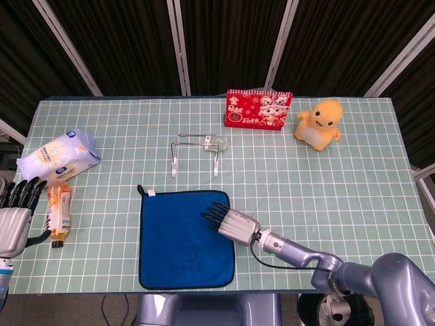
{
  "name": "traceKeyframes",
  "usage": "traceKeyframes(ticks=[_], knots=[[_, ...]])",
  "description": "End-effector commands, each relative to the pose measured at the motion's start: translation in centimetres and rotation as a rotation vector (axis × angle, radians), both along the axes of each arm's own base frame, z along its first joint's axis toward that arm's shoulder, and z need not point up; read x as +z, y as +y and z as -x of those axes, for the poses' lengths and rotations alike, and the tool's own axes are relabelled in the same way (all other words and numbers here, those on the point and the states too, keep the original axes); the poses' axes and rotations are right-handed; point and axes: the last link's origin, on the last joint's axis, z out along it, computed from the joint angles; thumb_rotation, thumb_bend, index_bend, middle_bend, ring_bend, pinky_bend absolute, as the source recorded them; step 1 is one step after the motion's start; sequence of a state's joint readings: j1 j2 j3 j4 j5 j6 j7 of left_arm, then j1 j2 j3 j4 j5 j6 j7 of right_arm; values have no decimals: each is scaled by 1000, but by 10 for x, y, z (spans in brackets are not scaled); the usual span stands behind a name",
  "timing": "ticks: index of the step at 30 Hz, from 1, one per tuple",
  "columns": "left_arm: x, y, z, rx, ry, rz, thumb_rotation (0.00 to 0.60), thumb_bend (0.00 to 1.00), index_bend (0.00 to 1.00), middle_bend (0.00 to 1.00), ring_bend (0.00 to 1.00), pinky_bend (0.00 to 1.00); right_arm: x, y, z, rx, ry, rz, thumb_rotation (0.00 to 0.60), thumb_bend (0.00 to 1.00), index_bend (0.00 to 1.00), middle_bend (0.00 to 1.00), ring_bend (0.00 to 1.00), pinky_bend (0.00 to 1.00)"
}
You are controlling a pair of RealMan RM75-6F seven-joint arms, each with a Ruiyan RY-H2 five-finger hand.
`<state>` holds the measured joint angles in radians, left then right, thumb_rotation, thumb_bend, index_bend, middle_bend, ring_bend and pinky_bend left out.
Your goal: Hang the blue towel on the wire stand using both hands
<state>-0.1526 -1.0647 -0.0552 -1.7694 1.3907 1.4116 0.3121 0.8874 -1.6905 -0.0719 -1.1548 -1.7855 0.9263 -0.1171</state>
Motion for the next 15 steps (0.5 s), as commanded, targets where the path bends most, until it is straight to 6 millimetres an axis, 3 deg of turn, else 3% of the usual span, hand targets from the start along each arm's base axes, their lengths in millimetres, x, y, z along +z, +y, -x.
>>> traceKeyframes(ticks=[1, 15], knots=[[0, 0, 0, 1, 0, 1, 600, 14, 0, 0, 0, 0, -4, 0, -3, -4, -13, -2, 600, 191, 259, 0, 0, 0], [-1, 2, 2, 7, 1, 5, 600, 14, 0, 0, 0, 0, 1, -8, -8, 28, -11, 37, 600, 191, 260, 0, 0, 0]])
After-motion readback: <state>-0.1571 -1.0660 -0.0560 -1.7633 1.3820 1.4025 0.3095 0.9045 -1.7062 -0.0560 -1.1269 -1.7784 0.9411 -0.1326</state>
